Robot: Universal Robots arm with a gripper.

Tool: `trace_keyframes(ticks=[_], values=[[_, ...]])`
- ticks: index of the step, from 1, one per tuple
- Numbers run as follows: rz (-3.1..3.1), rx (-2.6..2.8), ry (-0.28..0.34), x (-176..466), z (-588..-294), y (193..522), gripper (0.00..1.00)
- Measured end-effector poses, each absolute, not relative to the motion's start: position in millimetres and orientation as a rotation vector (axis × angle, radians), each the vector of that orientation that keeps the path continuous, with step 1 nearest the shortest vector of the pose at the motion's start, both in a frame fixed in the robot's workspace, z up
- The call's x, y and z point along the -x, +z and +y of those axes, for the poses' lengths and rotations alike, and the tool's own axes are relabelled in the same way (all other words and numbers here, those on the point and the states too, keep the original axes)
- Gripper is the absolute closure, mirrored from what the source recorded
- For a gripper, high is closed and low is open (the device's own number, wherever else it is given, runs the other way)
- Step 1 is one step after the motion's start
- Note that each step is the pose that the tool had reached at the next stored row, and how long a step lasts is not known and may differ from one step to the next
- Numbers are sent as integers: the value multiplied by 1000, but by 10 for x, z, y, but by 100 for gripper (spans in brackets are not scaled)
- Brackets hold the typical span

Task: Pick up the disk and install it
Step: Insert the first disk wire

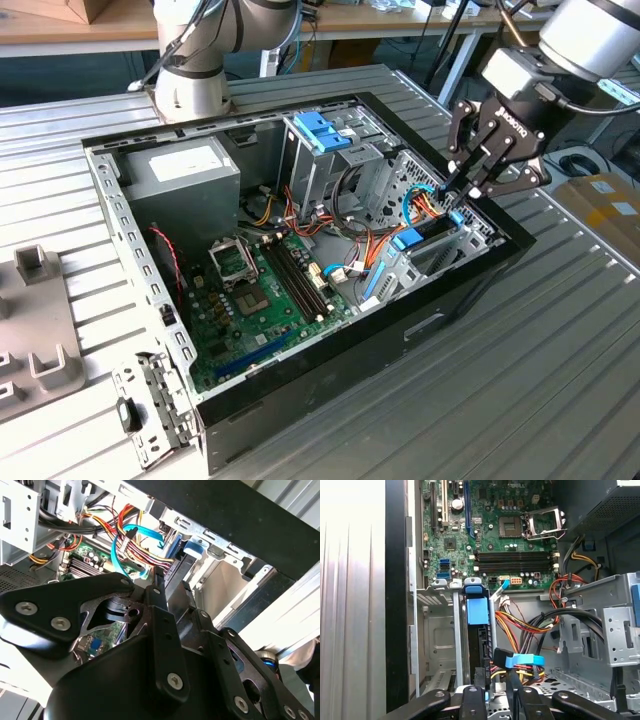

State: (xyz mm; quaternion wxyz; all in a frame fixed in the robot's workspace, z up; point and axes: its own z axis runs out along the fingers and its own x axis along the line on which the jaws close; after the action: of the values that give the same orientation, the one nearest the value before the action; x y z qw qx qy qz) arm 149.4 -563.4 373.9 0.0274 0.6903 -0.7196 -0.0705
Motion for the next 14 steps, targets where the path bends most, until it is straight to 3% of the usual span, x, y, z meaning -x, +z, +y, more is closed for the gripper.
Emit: trace_keyframes(ticks=[14], values=[[-2222,-2132,-218,-1494,-5634,3919,69]])
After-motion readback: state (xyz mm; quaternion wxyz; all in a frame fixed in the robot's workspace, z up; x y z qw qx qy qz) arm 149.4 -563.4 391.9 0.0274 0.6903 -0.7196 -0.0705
